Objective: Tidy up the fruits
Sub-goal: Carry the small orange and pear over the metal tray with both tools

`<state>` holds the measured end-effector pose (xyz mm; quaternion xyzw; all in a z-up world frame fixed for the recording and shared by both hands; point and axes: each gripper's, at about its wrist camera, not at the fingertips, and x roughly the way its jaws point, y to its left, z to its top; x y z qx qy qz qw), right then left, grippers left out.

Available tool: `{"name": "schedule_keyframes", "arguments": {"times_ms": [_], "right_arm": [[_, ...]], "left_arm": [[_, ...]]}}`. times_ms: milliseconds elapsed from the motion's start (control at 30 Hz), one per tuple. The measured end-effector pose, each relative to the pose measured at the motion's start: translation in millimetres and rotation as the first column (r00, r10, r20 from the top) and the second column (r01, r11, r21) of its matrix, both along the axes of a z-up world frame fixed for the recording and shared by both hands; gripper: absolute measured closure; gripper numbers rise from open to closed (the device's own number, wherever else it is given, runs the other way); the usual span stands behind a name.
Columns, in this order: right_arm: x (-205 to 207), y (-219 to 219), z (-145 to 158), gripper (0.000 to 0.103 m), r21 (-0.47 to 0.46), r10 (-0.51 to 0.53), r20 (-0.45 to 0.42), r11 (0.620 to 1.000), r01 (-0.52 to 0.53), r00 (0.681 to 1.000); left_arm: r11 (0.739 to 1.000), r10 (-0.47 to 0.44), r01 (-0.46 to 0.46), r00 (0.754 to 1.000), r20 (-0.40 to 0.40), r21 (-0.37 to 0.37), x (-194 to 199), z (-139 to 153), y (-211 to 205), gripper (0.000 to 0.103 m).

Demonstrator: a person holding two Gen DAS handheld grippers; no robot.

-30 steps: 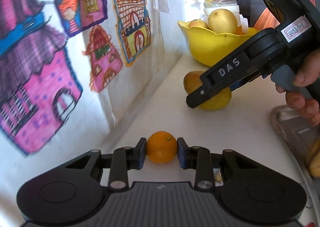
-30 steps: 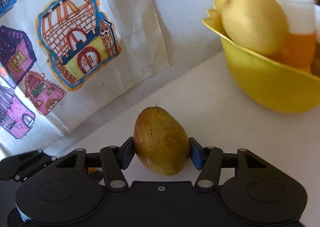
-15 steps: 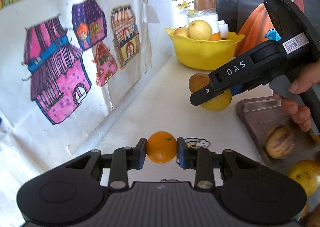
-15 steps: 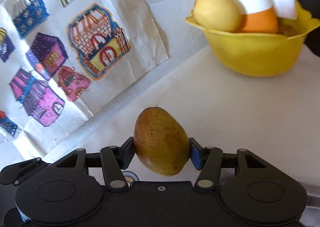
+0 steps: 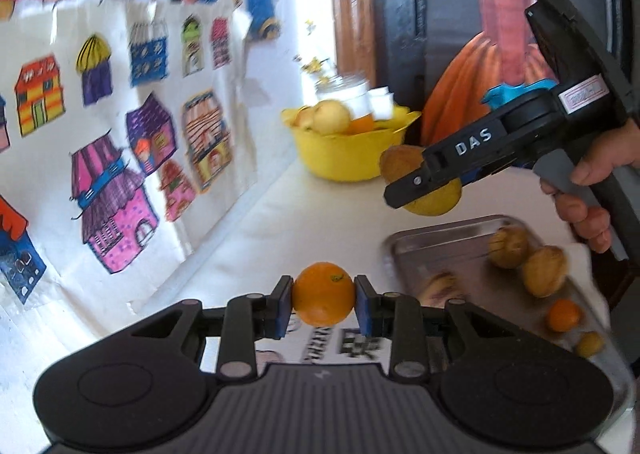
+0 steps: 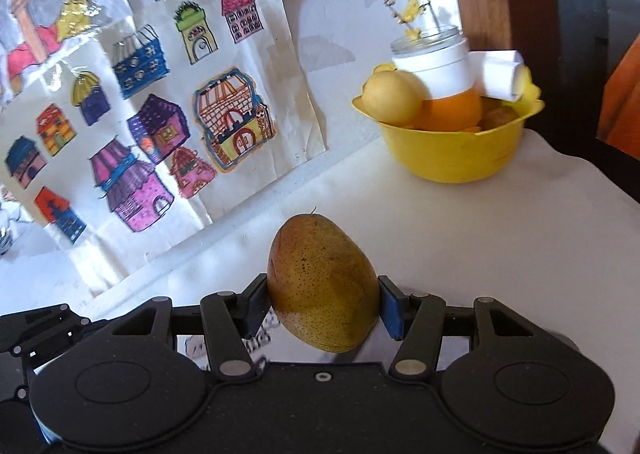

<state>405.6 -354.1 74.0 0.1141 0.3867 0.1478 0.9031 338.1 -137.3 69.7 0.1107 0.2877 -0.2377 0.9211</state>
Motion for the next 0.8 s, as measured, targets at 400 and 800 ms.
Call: {"name": "schedule_keyframes", "arguments": {"times_ms": [400, 800], "right_arm": [[-69, -30, 2, 0.045, -0.04, -0.029, 0.0, 0.999, 0.029, 1.0], [-126, -43, -13, 0.045, -0.021, -0.014, -0.027, 1.0, 0.013, 1.0]], "left_arm": [[0.987, -0.152, 0.151, 0.988, -0.006, -0.058, -78, -4, -49, 0.068], [0.973, -0.214, 0.209, 0.976, -0.049, -0.094, -123, -28, -82, 0.068]]}}
